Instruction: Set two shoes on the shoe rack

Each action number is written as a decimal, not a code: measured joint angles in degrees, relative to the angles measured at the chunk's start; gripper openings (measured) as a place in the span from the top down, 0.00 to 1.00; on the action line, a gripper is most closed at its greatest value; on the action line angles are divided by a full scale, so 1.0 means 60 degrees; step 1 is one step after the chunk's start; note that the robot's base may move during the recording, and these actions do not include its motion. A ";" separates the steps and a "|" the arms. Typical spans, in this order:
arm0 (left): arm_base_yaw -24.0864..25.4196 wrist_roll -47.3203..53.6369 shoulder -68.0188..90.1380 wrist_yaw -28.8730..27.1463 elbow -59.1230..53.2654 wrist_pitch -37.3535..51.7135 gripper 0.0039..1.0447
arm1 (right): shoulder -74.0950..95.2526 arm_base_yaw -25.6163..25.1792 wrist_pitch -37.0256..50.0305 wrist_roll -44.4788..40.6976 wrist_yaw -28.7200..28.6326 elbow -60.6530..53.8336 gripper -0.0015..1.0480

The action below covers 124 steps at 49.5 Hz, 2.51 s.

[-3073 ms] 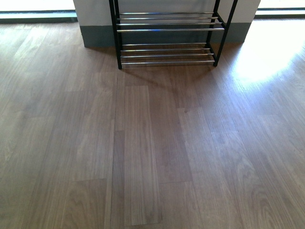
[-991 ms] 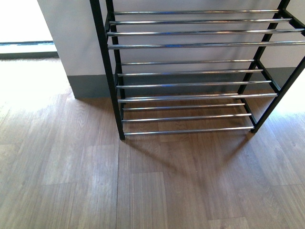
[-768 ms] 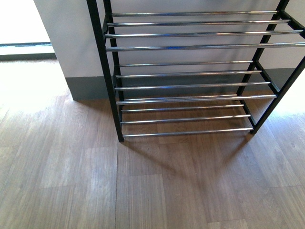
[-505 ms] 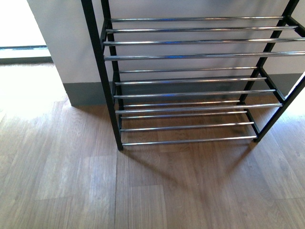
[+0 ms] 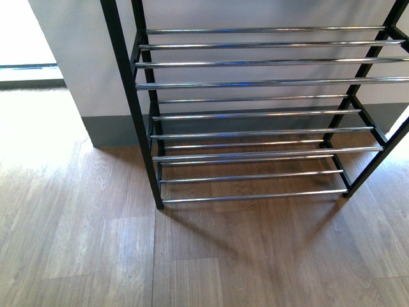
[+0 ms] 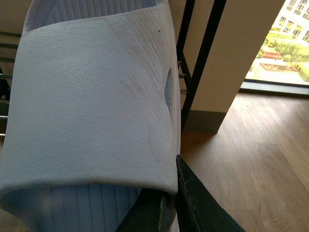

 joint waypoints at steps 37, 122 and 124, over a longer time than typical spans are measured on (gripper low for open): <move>0.0000 0.0004 0.0000 0.0000 -0.0004 0.0000 0.98 | 0.0000 0.0000 -0.0004 -0.0004 0.0000 -0.0007 0.98; -0.0022 0.0011 0.0029 0.0033 -0.0004 0.0004 0.98 | -0.0004 -0.0007 -0.0007 0.0000 0.0015 -0.0004 0.98; -0.0025 0.0011 0.0029 0.0058 -0.0004 0.0004 0.98 | -0.0007 -0.0007 -0.0007 0.0000 0.0022 -0.0004 0.98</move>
